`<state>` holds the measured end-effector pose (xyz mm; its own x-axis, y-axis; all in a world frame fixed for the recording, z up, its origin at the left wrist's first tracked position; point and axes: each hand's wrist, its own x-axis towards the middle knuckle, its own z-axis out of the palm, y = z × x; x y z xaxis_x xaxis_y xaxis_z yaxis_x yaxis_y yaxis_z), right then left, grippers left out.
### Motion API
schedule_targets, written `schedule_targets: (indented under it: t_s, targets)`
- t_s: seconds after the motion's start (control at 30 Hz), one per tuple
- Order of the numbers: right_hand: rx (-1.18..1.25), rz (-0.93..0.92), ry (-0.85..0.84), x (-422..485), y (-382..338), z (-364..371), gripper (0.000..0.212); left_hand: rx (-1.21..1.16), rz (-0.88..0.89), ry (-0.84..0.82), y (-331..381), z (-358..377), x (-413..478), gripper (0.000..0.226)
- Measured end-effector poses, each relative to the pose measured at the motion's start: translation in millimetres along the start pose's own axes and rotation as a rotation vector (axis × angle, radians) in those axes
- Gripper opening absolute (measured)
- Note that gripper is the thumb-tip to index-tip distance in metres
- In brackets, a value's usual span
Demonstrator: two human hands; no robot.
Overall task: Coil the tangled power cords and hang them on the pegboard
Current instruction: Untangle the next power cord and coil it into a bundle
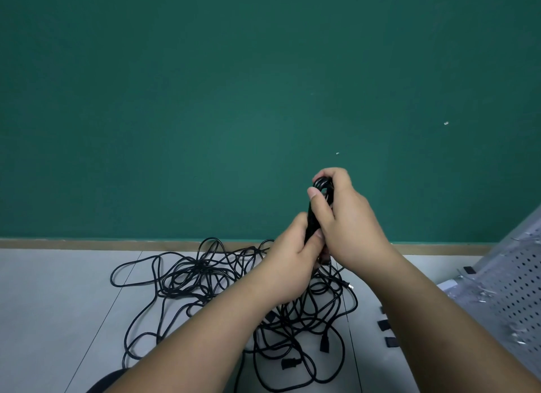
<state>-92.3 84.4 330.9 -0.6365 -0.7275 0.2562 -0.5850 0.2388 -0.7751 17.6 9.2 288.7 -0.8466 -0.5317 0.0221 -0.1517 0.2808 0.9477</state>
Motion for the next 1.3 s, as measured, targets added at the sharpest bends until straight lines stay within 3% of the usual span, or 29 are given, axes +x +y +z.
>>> schedule_targets:
  t_s: [0.17,0.3,0.47,0.57,0.77,0.9,1.0,1.1,1.2,1.3]
  targets:
    - [-0.040,-0.015,-0.051,0.3,0.7,-2.4,0.015,0.035,0.036,0.031,-4.5,1.1,1.2,0.013]
    - [-0.270,-0.105,-0.038,1.2,-4.1,-10.4,0.023,0.102,0.083,0.114,-5.4,0.3,0.0,0.022]
    - [-0.313,-0.138,0.014,2.6,-2.9,-14.0,0.033,0.168,0.147,0.152,-10.8,-2.1,0.0,0.016]
    - [-0.229,-0.180,-0.038,5.7,1.2,-12.7,0.024,0.062,0.098,0.119,-9.5,-3.0,1.3,0.024]
    - [-0.025,-0.154,-0.092,10.0,20.7,-19.2,0.016,-0.281,0.004,-0.067,-2.6,-2.2,-2.3,0.010]
    - [0.177,-0.069,-0.099,11.9,28.5,-21.4,0.015,-0.441,-0.083,-0.244,4.5,-9.0,-6.1,0.022]
    - [0.427,0.001,-0.142,8.8,28.2,-25.6,0.014,-0.457,-0.107,-0.350,9.7,-14.0,-8.5,0.022]
    - [0.522,0.020,-0.159,5.8,26.0,-28.7,0.014,-0.419,-0.106,-0.451,10.8,-18.0,-8.4,0.017]
    - [0.486,0.018,-0.146,6.3,28.8,-24.8,0.013,-0.274,-0.138,-0.408,8.9,-17.2,-5.6,0.018]
    - [0.401,0.007,-0.099,7.0,30.9,-15.6,0.015,-0.275,-0.222,-0.311,9.8,-13.8,-4.1,0.027]
